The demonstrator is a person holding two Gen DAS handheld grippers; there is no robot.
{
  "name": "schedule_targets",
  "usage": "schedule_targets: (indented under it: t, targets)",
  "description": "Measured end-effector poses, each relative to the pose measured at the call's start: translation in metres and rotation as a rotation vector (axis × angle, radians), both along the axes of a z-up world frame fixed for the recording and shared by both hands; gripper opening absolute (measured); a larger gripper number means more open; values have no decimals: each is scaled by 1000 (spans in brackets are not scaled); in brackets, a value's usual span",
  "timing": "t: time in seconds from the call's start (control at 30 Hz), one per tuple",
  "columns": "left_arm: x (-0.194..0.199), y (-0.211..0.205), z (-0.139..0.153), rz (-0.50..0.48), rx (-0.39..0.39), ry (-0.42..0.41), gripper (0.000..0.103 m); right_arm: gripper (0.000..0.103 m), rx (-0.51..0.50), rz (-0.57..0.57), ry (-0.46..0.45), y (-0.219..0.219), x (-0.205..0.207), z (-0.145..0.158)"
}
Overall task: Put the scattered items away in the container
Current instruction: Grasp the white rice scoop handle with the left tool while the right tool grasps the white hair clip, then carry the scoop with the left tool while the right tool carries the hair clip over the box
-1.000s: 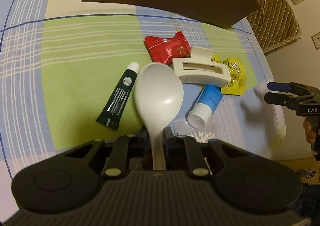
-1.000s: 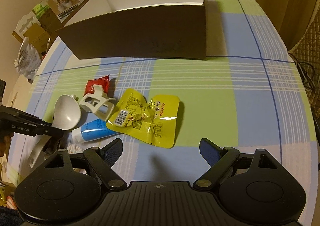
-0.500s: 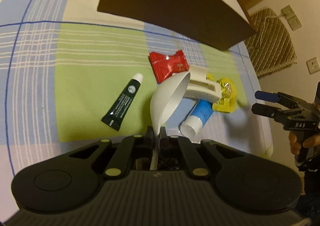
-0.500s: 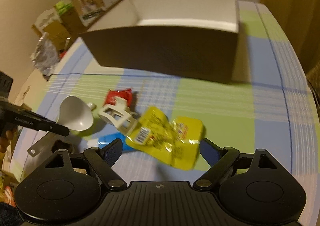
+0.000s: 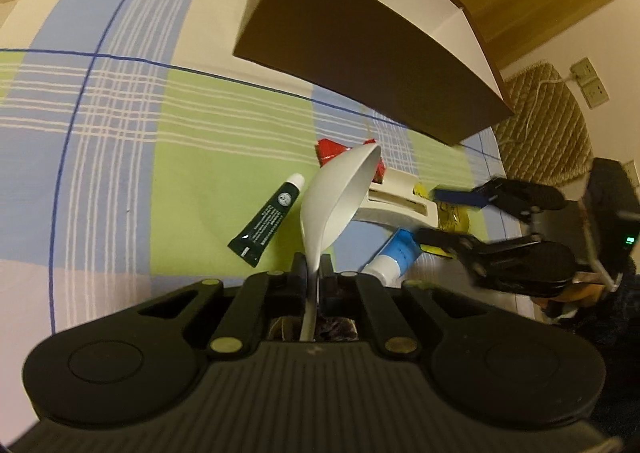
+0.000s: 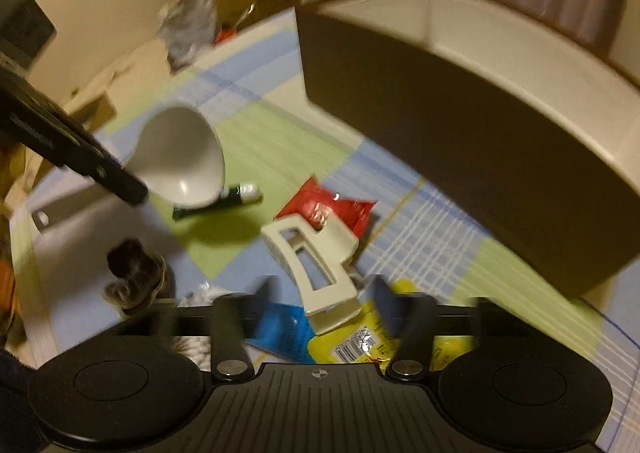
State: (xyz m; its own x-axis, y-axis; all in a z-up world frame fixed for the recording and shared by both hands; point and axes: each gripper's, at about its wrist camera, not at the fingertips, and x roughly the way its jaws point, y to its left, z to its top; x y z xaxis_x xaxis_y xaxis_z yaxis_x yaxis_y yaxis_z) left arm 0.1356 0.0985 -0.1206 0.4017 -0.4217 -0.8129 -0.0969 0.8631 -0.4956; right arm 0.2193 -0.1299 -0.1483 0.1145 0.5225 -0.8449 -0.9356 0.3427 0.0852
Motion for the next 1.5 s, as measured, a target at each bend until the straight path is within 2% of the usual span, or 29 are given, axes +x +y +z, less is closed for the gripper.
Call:
schedule_targets:
  t: [0.13,0.17,0.27,0.53,1.1,1.5]
  targets:
    - [-4,3,1,36,0,-1,2,51,-11,48,-39,8,0,-13]
    - [-5,5,2,43,0,-2,2,37,-15,58,-45,8,0,-15]
    - [-6,7,2,63,3,0,2,33,-7,92,-64,6,-4,-14]
    - [-3,6,5,90,18,-11,2,33,28,102,-101,-10,-17,11]
    - [18,-33,18,43,30,-77,2,33,104,6,-127,-62,-16,54]
    - [52,-26,44,-36,45,-134,2,33,165,-181,-121,-71,1,84]
